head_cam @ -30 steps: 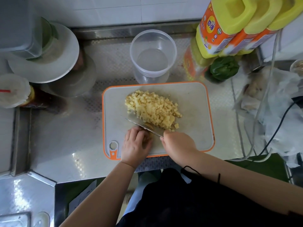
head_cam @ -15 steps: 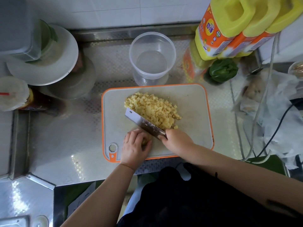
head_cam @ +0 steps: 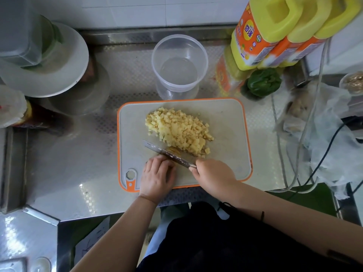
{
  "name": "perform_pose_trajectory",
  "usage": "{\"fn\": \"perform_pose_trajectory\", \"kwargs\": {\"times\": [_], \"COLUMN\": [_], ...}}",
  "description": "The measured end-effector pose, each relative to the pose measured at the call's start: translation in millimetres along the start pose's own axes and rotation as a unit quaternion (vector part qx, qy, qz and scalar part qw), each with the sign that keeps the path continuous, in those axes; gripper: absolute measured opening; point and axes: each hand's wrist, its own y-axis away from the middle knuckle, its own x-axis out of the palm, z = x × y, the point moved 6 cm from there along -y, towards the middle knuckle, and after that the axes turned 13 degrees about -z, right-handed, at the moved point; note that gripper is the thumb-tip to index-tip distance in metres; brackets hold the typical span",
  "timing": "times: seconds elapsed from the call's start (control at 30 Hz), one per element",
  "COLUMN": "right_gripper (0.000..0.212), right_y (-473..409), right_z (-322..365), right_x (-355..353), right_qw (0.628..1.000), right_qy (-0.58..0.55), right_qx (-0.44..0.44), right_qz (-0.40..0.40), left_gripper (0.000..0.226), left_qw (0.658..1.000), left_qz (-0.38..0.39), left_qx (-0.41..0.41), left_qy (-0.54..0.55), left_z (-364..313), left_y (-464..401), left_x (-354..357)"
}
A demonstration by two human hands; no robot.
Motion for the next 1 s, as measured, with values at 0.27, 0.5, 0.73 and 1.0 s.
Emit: {"fn": "perform_pose_trajectory", "kwargs": {"times": [0.27, 0.5, 0.73, 1.0], "right_gripper": [0.024, 0.026, 0.041, 0.044], "right_y": [-4, -10, -21, -3], "right_z": [9, 9, -10, 3], "right_x": [11, 27, 20, -1], "right_qw": [0.999, 0.999, 0.994, 0.999], "right_qy": [0.038, 0.032, -0.07, -0.018], "right_qx": [-0.005, -0.003, 0.071, 0.03], "right_qz": [0.007, 0.017, 0.048, 0.018], "left_gripper": [0.016, 0.014, 0.012, 0.022], "left_qw": [1.0, 0.999, 1.0, 1.0], "left_qz": [0.008, 0.015, 0.003, -0.017], "left_qx": [-0.024, -0.029, -0.011, 0.01], "left_qy": [0.007, 0.012, 0.003, -0.012], "left_z": [1, 2, -1, -5], "left_y": [-1, -4, -4, -5], "left_x": [2, 2, 0, -11]}}
